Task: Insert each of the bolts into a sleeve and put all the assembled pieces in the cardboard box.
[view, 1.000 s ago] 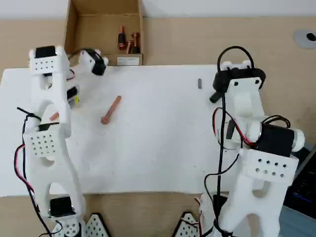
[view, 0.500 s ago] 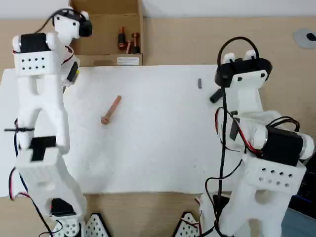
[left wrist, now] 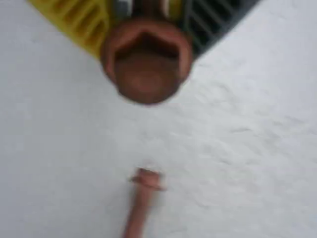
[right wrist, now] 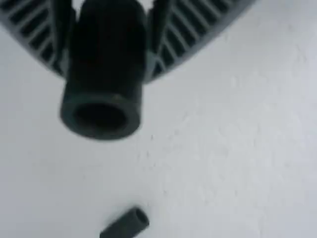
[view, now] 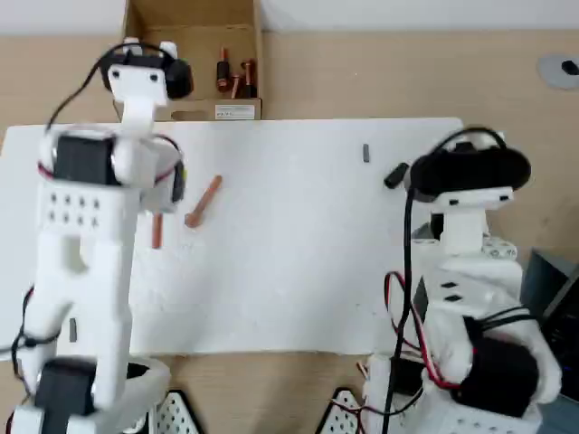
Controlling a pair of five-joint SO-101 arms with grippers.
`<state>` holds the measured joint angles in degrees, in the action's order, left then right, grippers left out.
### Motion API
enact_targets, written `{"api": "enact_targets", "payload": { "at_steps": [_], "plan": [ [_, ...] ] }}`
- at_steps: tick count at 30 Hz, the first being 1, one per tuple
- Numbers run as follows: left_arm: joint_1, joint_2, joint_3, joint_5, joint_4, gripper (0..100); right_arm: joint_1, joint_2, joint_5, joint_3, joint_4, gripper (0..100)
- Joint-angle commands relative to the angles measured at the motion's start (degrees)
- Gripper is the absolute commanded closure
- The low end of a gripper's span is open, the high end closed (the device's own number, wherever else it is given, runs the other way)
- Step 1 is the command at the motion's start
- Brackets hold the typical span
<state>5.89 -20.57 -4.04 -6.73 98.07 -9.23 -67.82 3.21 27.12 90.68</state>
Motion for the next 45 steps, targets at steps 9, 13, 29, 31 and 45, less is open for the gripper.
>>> {"api": "enact_targets", "payload": {
  "at_steps": [9, 13, 29, 31, 45],
  "plan": [
    [1.23, -25.71, 28.66, 17.32, -22.59, 100, 9.45, -13.14, -11.25, 22.55, -16.97, 98.9],
    [1.23, -34.68, 38.15, 21.89, -30.07, 100, 14.99, -17.01, -13.71, 29.05, -22.95, 98.9],
    [2.46, -71.78, 68.04, 30.77, -51.08, 100, 38.29, -31.25, -16.00, 48.40, -38.42, 98.9],
    [2.99, -76.35, 70.86, 30.77, -52.66, 100, 40.66, -32.75, -15.74, 49.27, -38.77, 98.9],
    [5.98, -84.09, 74.20, 35.60, -54.42, 100, 53.76, -40.57, -6.95, 55.52, -38.77, 98.9]
  ]
}}
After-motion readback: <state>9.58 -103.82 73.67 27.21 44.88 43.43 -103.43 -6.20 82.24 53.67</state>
